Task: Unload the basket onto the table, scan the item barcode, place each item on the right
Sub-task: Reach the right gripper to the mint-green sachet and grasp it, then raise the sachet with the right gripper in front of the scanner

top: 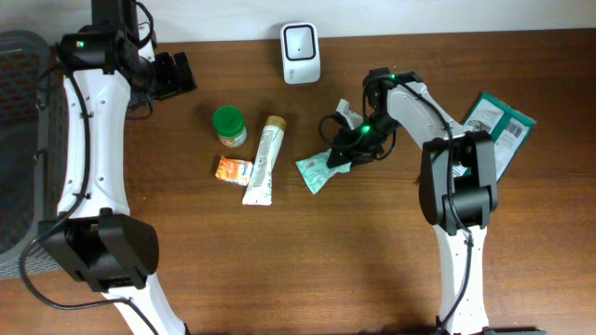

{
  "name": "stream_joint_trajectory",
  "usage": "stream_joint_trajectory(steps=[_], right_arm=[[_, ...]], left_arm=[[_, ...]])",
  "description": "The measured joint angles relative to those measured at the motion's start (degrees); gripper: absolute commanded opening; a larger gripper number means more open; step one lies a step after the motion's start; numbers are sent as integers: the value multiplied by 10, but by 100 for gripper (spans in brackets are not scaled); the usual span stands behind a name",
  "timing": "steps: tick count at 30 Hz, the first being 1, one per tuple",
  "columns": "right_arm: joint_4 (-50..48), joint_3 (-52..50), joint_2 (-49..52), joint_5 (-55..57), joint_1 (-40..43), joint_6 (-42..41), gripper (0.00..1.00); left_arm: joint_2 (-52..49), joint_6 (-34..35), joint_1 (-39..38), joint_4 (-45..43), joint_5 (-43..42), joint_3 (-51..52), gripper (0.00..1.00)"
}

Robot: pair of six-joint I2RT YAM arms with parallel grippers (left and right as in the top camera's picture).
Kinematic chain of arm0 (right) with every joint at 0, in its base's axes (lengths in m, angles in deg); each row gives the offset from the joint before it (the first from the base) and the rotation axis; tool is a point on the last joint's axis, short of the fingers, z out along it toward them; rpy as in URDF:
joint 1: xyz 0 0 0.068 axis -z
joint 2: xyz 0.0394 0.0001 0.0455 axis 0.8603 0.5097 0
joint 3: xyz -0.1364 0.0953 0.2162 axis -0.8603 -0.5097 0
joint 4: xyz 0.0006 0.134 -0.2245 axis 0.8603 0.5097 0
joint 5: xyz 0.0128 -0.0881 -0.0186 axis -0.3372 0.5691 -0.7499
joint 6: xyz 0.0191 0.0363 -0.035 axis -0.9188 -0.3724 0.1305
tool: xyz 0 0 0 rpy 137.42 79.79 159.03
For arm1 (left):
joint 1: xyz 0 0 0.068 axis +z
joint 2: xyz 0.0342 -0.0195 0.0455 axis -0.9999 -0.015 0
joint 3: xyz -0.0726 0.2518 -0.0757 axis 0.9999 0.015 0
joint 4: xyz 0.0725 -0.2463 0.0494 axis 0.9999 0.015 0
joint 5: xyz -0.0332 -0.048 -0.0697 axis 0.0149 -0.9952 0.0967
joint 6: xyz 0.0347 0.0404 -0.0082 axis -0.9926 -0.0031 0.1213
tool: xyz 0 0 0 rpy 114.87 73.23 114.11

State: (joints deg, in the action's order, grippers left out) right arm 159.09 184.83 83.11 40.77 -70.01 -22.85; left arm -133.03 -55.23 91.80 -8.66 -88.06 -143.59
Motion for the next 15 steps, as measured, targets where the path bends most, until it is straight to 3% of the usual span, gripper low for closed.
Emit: stream_joint_trajectory(steps=[10,15], right_arm=[[52,15,-13,-68,13,23,4],[84,27,-185,-106,89,24,4]], left_arm=[[0,0,0,0,0,0,99],[0,0,0,0,0,0,99]])
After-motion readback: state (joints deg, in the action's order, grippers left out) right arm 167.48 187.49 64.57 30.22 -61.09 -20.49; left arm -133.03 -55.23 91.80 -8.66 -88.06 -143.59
